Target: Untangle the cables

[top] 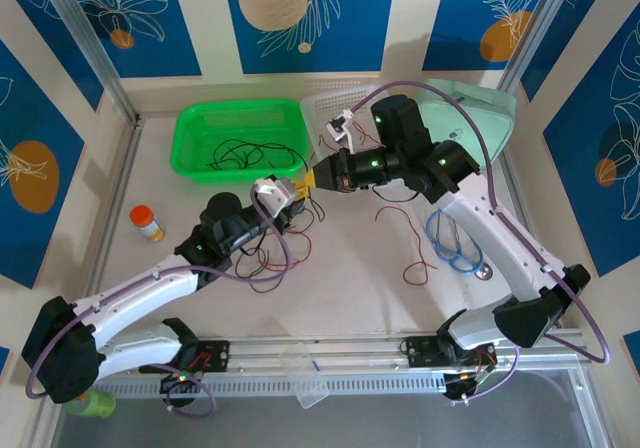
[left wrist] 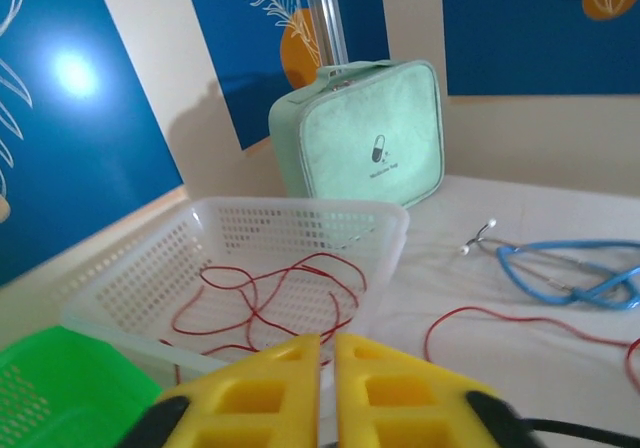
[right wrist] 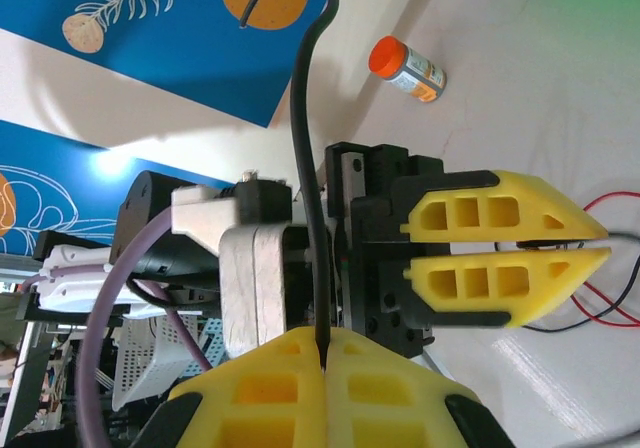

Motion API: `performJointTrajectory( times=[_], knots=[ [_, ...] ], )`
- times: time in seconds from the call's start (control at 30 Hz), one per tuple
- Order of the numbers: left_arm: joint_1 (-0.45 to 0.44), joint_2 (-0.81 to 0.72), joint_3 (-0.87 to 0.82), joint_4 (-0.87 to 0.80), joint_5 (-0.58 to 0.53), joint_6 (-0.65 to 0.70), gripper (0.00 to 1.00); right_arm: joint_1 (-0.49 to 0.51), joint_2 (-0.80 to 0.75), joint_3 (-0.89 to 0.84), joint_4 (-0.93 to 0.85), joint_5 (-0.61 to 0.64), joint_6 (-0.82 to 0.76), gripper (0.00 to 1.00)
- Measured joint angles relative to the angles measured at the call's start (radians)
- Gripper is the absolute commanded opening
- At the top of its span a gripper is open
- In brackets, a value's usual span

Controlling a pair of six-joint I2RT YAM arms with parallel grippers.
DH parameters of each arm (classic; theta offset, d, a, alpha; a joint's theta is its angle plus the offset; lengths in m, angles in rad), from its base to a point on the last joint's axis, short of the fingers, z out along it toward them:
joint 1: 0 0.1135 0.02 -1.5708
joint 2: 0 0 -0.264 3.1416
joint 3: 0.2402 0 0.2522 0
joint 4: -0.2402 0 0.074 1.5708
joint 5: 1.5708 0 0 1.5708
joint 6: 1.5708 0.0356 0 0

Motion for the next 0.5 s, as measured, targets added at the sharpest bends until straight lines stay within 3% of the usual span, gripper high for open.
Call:
performJointTrajectory(
  times=[0.5],
  knots=[
    [0.000, -0.082, -0.059, -0.050, -0.115, -0.125, 0.00, -0.059, -0.117, -0.008, 0.056, 0.095, 0.033, 0.00]
  ],
)
